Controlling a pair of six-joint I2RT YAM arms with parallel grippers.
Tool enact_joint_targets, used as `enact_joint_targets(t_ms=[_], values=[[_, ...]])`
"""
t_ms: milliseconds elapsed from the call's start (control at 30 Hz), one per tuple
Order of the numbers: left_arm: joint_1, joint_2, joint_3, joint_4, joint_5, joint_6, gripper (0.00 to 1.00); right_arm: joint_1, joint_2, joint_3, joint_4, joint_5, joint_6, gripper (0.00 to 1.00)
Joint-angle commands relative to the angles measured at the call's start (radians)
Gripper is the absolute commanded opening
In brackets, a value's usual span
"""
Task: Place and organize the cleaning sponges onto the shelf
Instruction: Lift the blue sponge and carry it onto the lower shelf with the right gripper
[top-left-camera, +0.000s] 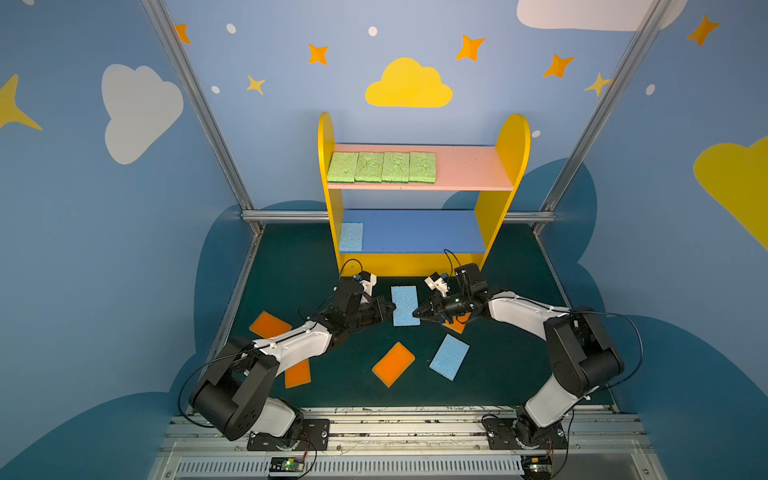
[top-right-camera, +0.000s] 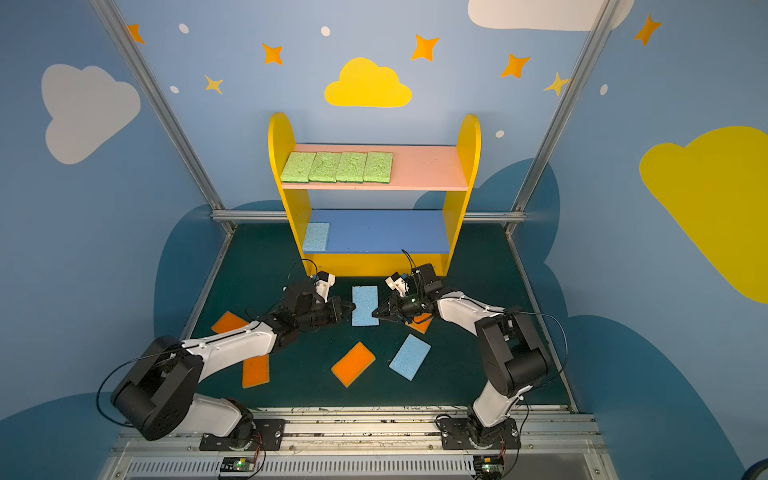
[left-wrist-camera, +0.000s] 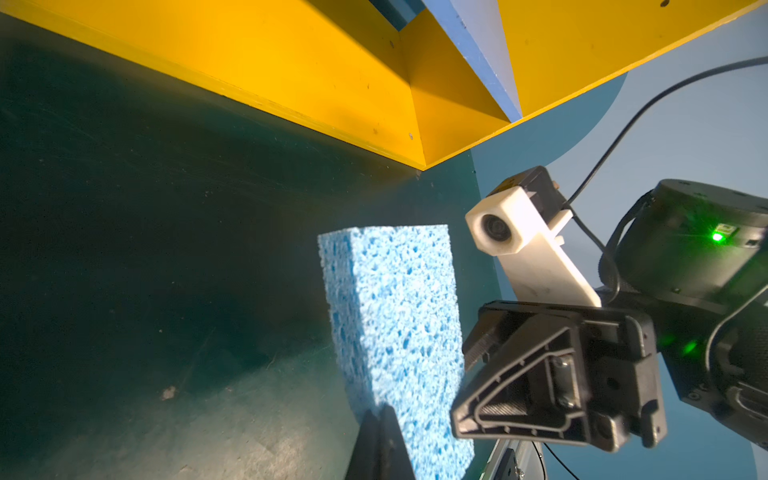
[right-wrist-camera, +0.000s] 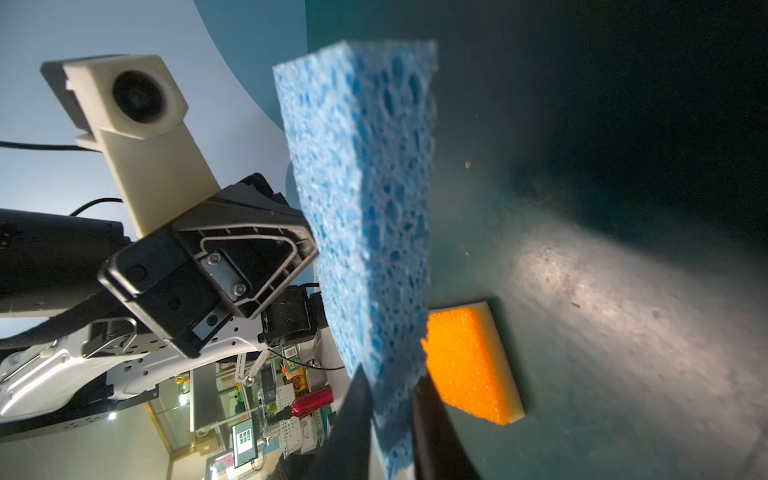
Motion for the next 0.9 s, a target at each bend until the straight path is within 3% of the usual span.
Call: enact_joint_targets(t_ms=[0, 100, 133, 233, 300, 433, 867], values=[[0.004, 0.001, 0.000, 0.021, 0.015, -0.002, 0.06, 0.004, 0.002, 0.016, 0.022, -0.009, 0.012, 0.05], [0.005, 0.001, 0.005, 0.002, 0.012, 0.004, 0.24, 0.004, -0.010, 0.028, -0.006, 0.005, 0.002, 0.02], [0.006, 0.001, 0.009, -0.008, 0.011, 0.009, 0.34, 0.003, -0.015, 0.032, -0.017, 0.009, -0.003, 0.02], [0.007, -0.016, 0.012, -0.061, -0.018, 0.033, 0.75, -0.001, -0.031, 0.049, -0.050, 0.022, -0.016, 0.02], [0.008, -0.036, 0.003, -0.089, -0.048, 0.046, 0.88, -0.005, -0.035, 0.065, -0.071, 0.027, -0.024, 0.02], [0.012, -0.094, -0.037, -0.113, -0.082, 0.054, 0.99, -0.017, -0.019, 0.124, -0.099, 0.027, -0.026, 0.01], [0.043, -0.296, -0.148, -0.225, -0.268, 0.077, 1.00, -0.023, 0.145, 0.459, -0.228, 0.033, -0.025, 0.01]])
